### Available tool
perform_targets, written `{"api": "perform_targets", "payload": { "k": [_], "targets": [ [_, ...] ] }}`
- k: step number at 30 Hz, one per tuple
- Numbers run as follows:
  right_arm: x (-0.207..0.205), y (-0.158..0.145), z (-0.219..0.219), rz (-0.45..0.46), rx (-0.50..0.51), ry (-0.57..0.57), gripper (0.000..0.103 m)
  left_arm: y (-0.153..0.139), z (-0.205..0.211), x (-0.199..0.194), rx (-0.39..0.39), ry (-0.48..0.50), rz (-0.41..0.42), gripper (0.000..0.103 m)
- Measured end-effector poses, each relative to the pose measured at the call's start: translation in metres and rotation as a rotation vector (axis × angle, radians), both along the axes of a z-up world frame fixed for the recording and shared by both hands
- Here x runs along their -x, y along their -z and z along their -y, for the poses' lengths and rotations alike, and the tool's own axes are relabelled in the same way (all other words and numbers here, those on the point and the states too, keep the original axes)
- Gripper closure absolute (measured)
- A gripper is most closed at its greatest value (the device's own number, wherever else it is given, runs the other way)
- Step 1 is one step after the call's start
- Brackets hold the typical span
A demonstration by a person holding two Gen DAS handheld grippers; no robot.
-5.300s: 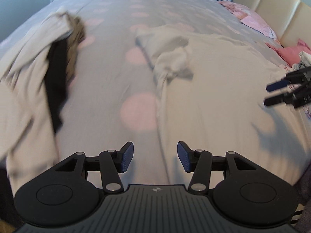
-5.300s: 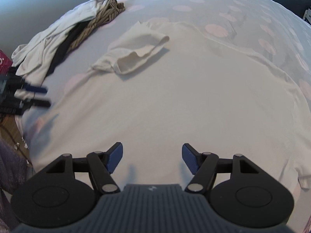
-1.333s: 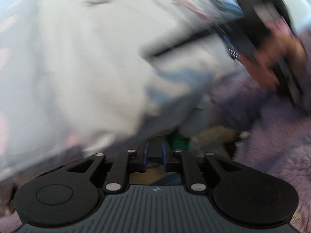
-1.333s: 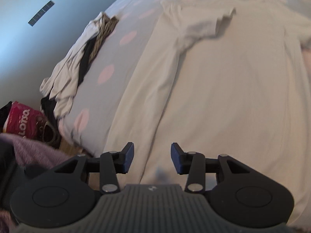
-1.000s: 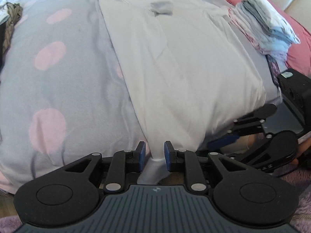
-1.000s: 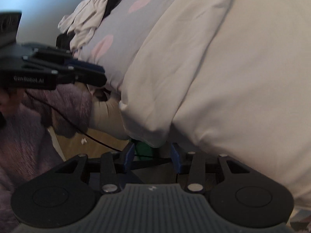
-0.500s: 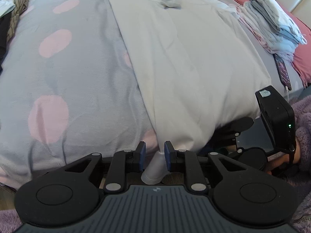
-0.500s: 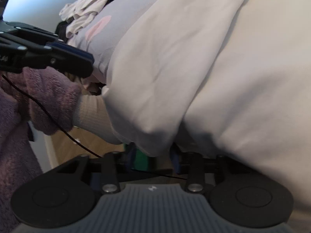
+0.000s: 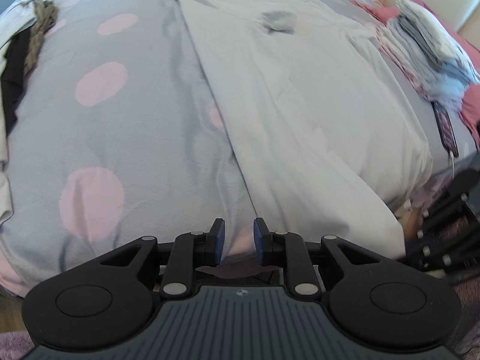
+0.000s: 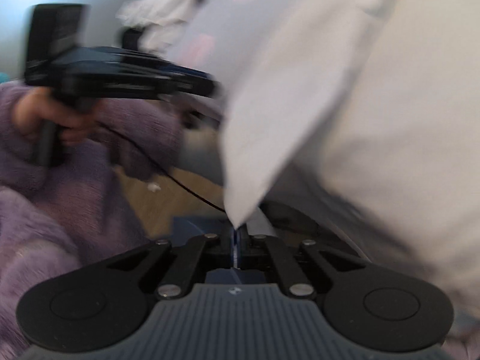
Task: Fold clothes
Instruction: 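Grasp the hem with both tools and pull it down over the bed edge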
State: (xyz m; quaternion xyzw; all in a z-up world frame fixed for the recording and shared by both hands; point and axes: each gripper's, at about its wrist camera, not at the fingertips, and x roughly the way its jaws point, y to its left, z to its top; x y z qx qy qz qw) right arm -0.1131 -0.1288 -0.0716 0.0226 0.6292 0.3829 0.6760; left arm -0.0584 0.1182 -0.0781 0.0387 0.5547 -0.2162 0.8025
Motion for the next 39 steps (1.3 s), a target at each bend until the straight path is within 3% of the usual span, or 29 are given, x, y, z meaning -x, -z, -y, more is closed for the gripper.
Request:
{"api": "perform_targets", "payload": {
  "k": [3,7,15,19,25,26,27,32,35,39],
  "targets": [
    [-0.004,0.028,0.019,-0.076,0.087,0.099,0.101,0.006,0.007,0.006,-0.003,0.050,-0.028,0.085],
    [-0.006,0.042,0.024,-0.110,0.081,0.142,0.101,0.018,0.019,0.015,0.012,0.126,-0.076,0.082],
    [-0.009,0.039,0.019,-0.102,0.071,0.120,0.101,0.053,0.066,0.046,-0.148,0.441,-0.041,0.078],
    [-0.011,0.040,0.016,-0.107,0.079,0.114,0.101,0.072,0.063,0.045,-0.159,0.457,-0.047,0.078],
    [-0.013,0.037,0.012,-0.101,0.076,0.097,0.101,0.094,0.066,0.038,-0.055,0.480,-0.080,0.079],
    [-0.013,0.037,0.012,-0.098,0.077,0.094,0.101,0.096,0.066,0.037,-0.065,0.483,-0.084,0.089],
    [-0.012,0.036,0.012,-0.095,0.078,0.092,0.101,0.097,0.066,0.037,-0.081,0.474,-0.101,0.100],
    [-0.012,0.033,0.014,-0.110,0.065,0.097,0.101,0.071,0.051,0.051,-0.014,0.466,-0.252,0.101],
    [-0.011,0.037,0.009,-0.130,0.063,0.084,0.101,0.061,0.045,0.061,-0.022,0.448,-0.301,0.101],
    [-0.009,0.046,-0.004,-0.137,0.091,0.041,0.101,0.070,0.030,0.054,-0.012,0.352,-0.341,0.101]
  ]
}}
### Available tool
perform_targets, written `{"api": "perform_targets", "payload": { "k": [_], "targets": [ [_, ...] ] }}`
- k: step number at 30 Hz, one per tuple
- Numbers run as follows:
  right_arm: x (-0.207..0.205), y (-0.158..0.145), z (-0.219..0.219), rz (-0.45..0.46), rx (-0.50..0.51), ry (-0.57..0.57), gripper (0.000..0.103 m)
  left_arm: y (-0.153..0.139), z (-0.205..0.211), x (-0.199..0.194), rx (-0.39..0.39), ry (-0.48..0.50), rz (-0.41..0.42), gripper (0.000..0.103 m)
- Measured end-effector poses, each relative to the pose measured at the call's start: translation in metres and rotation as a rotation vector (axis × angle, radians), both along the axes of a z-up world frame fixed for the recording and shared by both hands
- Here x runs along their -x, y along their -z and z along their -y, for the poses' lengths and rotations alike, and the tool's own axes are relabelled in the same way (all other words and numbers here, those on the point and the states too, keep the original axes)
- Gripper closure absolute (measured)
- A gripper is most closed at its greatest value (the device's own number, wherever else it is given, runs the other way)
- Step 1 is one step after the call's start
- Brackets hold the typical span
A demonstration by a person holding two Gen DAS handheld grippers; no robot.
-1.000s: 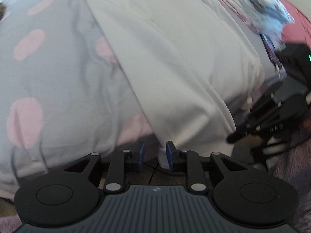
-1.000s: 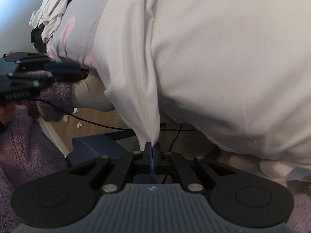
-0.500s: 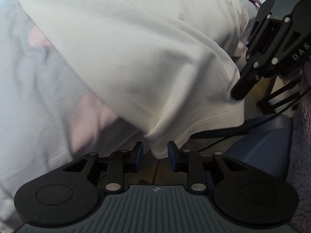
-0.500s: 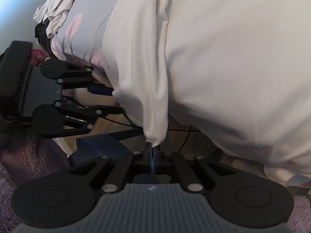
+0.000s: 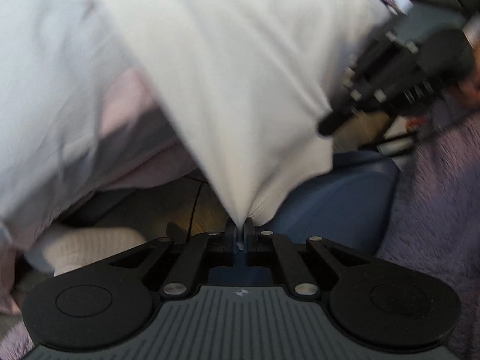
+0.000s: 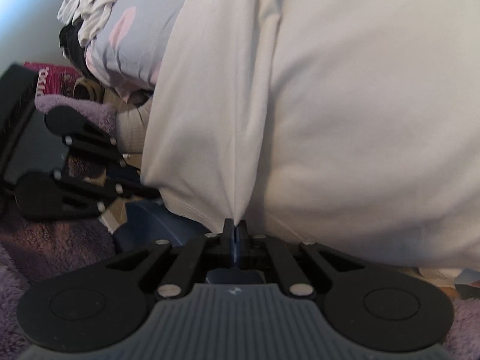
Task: Fold clothes
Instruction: 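Grasp the hem with both tools and pull it down over the bed edge, then release the hem and move both tools to the T-shirt collar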
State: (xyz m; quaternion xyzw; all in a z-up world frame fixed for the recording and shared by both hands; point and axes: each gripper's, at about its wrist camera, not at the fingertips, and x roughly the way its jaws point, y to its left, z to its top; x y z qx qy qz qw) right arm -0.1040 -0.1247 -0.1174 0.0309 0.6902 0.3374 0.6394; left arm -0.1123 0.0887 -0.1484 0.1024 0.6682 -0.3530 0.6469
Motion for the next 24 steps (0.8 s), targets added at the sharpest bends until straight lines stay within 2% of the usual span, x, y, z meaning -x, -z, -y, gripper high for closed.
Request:
{"api": "perform_targets", "payload": {
  "k": [3,8,9,11,12,13,15,16,17,18,19,21,24],
  "targets": [
    [0.000,0.007,-0.008,-0.004,0.025,-0.024,0.102,0.006,-0.002,0.000,-0.018,-0.017,-0.004,0.101],
    [0.009,0.021,-0.016,-0.074,0.001,-0.065,0.102,0.003,-0.012,-0.002,-0.038,-0.088,-0.023,0.101],
    [0.010,0.021,-0.018,-0.063,0.015,-0.077,0.102,0.006,-0.012,-0.002,-0.060,-0.088,-0.031,0.100],
    [0.009,0.020,-0.018,-0.043,0.050,-0.092,0.101,0.017,-0.006,-0.006,-0.179,-0.062,-0.059,0.100],
    [0.007,0.019,-0.014,-0.040,0.073,-0.082,0.097,0.021,-0.007,-0.006,-0.223,-0.060,-0.066,0.100],
    [0.005,0.018,-0.010,-0.042,0.091,-0.067,0.096,0.021,-0.008,-0.007,-0.227,-0.072,-0.062,0.100],
    [-0.001,0.010,-0.002,-0.034,0.105,-0.033,0.095,0.004,-0.013,-0.014,-0.158,-0.114,-0.026,0.100],
    [-0.005,0.003,0.002,-0.016,0.095,-0.015,0.090,-0.006,-0.015,-0.017,-0.127,-0.137,-0.006,0.100],
    [-0.009,-0.006,0.007,0.007,0.081,0.001,0.085,-0.016,-0.016,-0.022,-0.106,-0.158,0.014,0.100],
    [-0.013,-0.015,0.011,0.029,0.067,0.018,0.073,-0.026,-0.017,-0.027,-0.087,-0.178,0.035,0.099],
    [-0.018,-0.024,0.015,0.052,0.055,0.034,0.067,-0.038,-0.020,-0.037,-0.069,-0.197,0.057,0.097],
    [-0.030,-0.042,0.022,0.100,0.038,0.071,0.068,-0.060,-0.026,-0.063,-0.035,-0.231,0.105,0.087],
    [-0.054,-0.062,0.036,0.179,0.002,0.156,0.068,-0.085,-0.030,-0.096,0.010,-0.263,0.180,0.087]
  ]
}}
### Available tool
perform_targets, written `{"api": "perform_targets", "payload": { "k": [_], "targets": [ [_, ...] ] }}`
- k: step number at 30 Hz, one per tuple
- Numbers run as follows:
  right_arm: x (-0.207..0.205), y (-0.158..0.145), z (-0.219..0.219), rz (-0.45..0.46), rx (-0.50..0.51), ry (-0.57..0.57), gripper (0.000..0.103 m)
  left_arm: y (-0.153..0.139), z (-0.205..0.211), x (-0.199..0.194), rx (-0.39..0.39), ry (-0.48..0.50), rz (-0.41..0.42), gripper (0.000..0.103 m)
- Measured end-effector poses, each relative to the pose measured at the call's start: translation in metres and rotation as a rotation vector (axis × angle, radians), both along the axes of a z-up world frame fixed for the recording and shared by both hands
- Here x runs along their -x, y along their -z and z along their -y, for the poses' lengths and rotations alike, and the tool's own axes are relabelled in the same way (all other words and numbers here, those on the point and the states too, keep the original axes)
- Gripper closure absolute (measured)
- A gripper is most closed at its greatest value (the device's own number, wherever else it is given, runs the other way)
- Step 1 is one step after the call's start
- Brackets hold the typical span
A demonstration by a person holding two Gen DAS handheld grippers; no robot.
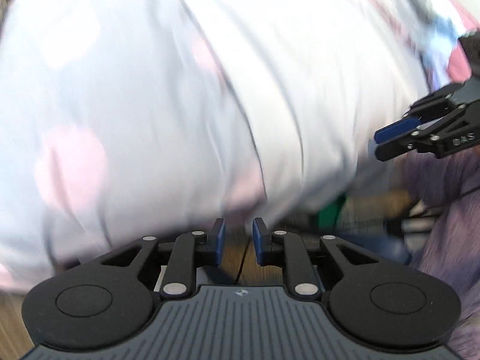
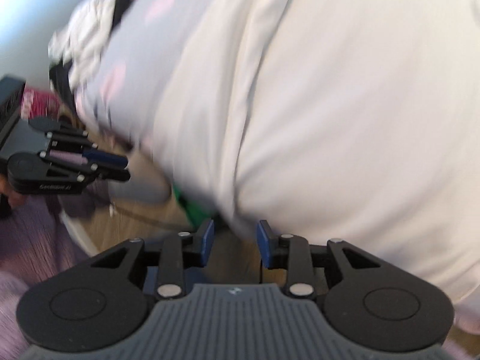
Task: Fold clothes
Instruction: 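Release the hem and move both tools to the T-shirt collar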
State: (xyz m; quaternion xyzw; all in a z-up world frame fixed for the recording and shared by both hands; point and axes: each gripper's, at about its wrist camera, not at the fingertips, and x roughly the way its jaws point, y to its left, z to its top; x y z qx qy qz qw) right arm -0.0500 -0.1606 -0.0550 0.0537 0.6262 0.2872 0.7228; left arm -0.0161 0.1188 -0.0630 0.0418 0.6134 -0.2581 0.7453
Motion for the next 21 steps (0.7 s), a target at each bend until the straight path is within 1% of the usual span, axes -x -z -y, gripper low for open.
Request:
{"api": "perform_targets", "payload": {
  "k": [2,4,6,9,11,17,19,21],
  "targets": [
    [-0.019,-0.009,0.011,0.055,-0.027,0.086,0.068,-0.014,0.001,-0.018,0.003,-0.020,0.039,0.087],
    [-0.037,-0.015,0.021,0.101,-0.064,0.190,0.066,-0.021,0.003,-0.034,0.010,-0.040,0.082,0.087],
    [-0.058,-0.016,0.033,0.132,-0.102,0.294,0.066,-0.018,0.000,-0.043,0.034,-0.072,0.109,0.087],
    [-0.088,-0.015,0.044,0.142,-0.151,0.409,0.066,-0.015,0.000,-0.067,0.070,-0.137,0.128,0.087],
    [-0.105,-0.014,0.046,0.149,-0.171,0.453,0.066,-0.013,0.004,-0.082,0.084,-0.179,0.134,0.087],
    [-0.170,-0.015,0.045,0.192,-0.181,0.534,0.053,-0.006,0.007,-0.135,0.118,-0.265,0.135,0.087],
    [-0.193,-0.014,0.051,0.208,-0.182,0.564,0.043,-0.006,0.005,-0.157,0.130,-0.280,0.153,0.087],
    [-0.214,-0.011,0.056,0.214,-0.179,0.586,0.043,-0.007,0.005,-0.181,0.136,-0.289,0.186,0.087]
  ]
}}
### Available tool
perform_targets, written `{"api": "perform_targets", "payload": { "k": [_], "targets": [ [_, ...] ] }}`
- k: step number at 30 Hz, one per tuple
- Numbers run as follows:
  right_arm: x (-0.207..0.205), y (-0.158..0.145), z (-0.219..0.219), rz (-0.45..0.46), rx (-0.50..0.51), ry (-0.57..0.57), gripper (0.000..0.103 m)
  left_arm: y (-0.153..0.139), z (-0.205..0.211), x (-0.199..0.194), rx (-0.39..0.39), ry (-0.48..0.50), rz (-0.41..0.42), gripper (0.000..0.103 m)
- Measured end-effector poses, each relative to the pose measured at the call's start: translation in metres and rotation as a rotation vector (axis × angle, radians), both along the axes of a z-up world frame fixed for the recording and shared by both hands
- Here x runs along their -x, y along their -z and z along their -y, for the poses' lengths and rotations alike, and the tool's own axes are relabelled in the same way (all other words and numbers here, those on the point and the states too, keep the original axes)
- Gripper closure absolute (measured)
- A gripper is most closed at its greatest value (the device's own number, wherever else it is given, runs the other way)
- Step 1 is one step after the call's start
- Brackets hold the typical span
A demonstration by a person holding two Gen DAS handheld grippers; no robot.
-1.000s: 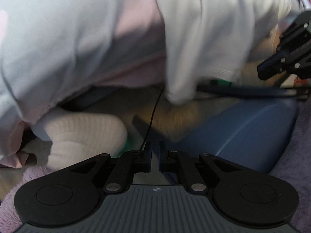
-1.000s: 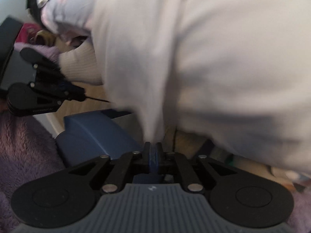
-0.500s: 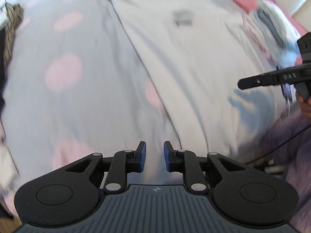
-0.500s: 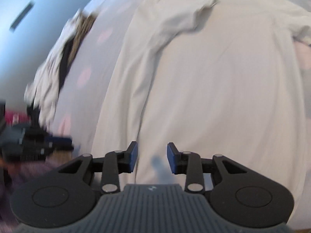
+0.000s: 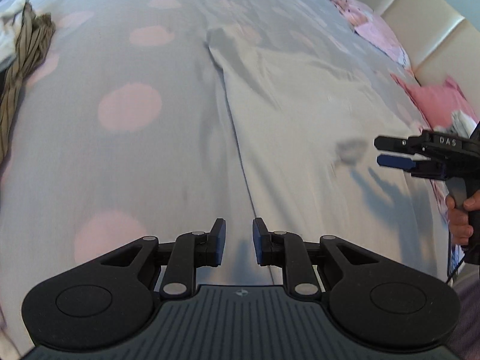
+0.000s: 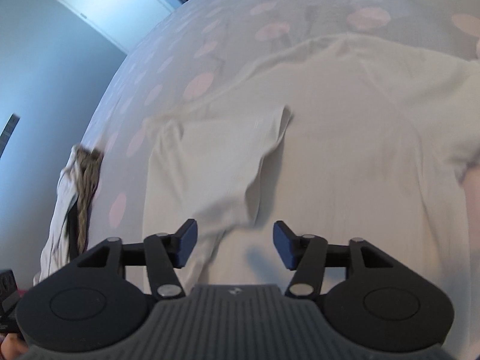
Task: Fold clothes
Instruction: 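Release the hem and move both tools to the T-shirt collar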
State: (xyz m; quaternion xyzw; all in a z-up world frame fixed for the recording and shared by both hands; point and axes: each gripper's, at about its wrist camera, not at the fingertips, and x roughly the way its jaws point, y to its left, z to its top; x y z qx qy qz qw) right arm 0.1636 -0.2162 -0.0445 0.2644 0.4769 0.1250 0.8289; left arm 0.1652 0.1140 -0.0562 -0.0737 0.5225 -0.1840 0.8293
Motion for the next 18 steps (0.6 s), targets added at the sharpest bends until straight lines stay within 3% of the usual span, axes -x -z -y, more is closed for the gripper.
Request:
{"api": "perform_targets", "payload": {
  "k": [7,12,14,18],
  "targets": [
    [-0.067,0.019,0.006,0.009,0.063,-0.012,0.043,-0.006,0.002,-0.092,-0.027,-0.010,0.113,0.086],
    [-0.094,0.032,0.014,0.021,0.002,-0.047,0.037,-0.014,0.015,-0.152,-0.085,0.062,0.243,0.063],
    [-0.100,0.033,0.016,0.021,-0.020,-0.071,0.036,-0.016,0.017,-0.176,-0.081,0.062,0.235,0.062],
    [-0.104,0.035,0.019,0.018,-0.042,-0.104,0.036,-0.012,0.014,-0.220,-0.004,-0.052,0.114,0.062]
  ]
}}
